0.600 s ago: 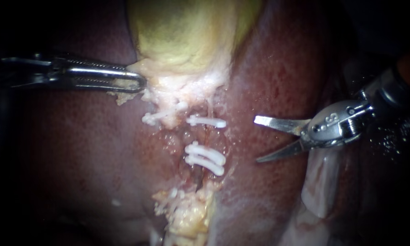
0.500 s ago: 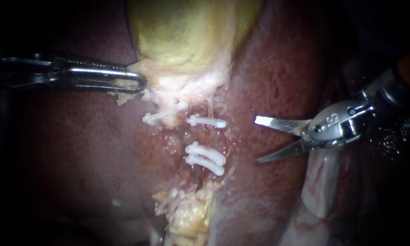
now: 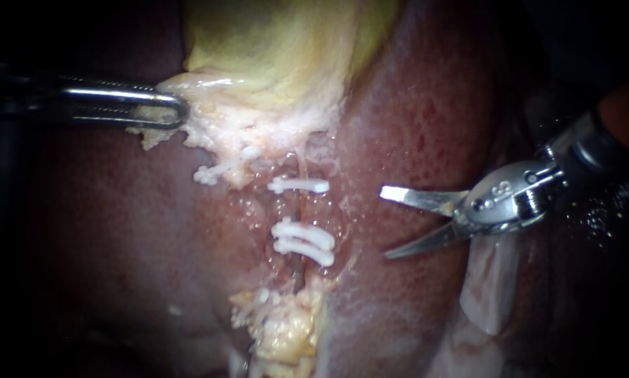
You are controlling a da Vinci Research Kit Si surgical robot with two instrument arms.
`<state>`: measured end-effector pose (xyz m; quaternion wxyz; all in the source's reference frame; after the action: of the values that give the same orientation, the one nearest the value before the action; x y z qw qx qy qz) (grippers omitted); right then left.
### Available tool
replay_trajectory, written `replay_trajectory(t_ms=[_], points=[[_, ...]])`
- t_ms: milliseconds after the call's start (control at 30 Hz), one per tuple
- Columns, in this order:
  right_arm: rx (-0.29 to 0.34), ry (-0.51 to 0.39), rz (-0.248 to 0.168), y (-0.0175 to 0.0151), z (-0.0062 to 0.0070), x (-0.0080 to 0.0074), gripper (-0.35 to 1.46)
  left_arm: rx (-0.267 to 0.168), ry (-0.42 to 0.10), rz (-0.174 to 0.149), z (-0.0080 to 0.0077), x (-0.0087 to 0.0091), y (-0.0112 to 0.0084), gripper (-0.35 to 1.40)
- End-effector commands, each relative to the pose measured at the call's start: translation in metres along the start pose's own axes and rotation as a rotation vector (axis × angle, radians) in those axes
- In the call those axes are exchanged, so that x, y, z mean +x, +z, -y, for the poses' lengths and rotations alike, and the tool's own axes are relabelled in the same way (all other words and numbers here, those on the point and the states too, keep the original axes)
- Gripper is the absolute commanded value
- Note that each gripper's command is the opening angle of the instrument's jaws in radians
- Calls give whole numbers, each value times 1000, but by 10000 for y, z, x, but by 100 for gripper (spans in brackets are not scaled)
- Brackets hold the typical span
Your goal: Go to the cutting position right tube
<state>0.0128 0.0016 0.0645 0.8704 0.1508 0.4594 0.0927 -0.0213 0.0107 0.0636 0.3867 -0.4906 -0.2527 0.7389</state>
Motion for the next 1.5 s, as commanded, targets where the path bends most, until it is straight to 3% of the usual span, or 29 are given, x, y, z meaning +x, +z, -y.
replay_trajectory(t_ms=[33,400,533,633,967,1233,1500], points=[[11,23,-6,6,-1,-2,126,1,0,-1,1,0,1,-35],[106,205,-71,57,-23,-30,126,1,0,-1,0,-1,1,-35],[144,244,-83,66,-29,-32,126,2,0,-1,0,-1,1,-35],[176,268,-117,71,-31,-31,126,2,0,-1,0,-1,2,-35],[266,225,-160,96,-32,-20,126,3,1,-1,0,-2,3,-35],[331,184,-203,108,-28,-21,123,4,1,-2,0,-1,5,-35],[367,166,-268,125,-26,-10,116,5,1,-2,0,-1,7,-35]])
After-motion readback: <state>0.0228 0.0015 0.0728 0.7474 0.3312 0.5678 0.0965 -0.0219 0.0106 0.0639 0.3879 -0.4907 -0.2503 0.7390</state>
